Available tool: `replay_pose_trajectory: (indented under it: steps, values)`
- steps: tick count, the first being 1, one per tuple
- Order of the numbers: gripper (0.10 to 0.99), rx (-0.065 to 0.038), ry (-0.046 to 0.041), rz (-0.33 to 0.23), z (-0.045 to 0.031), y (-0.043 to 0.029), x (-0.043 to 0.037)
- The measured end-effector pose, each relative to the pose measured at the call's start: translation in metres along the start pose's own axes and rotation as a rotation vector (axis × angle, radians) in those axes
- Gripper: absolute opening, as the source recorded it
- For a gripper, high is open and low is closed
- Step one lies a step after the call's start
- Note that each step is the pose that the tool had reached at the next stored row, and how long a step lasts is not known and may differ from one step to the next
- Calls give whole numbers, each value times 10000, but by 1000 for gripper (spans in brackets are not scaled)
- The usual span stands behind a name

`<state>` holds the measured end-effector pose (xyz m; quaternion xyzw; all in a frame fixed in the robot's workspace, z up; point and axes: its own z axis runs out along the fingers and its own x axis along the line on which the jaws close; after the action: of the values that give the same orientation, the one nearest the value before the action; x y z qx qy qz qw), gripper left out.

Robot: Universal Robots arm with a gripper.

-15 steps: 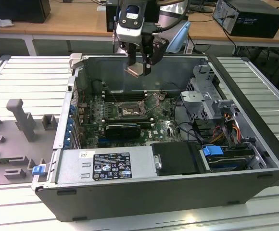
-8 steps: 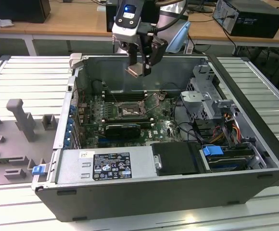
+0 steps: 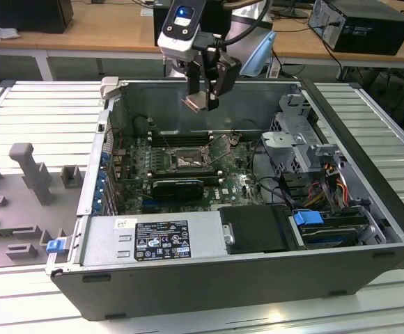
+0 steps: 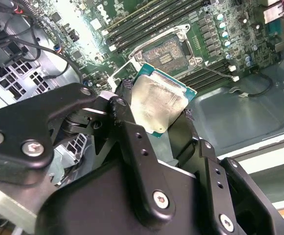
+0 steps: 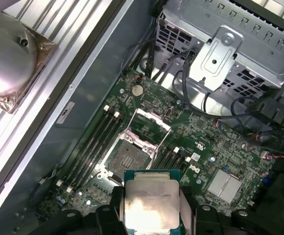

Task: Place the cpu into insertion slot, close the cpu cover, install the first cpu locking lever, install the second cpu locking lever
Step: 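Place the cpu into insertion slot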

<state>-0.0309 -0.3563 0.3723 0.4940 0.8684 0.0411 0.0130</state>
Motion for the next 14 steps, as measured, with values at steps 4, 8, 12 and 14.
replay_pose_trajectory:
  steps: [4, 8, 12, 14]
  values:
    - [537, -3, -32, 321, 1, 0, 0]
    - [537, -9, -64, 689, 1, 0, 0]
    - [537, -15, -92, 1018, 2, 0, 0]
    - [537, -18, -105, 1173, 3, 0, 0]
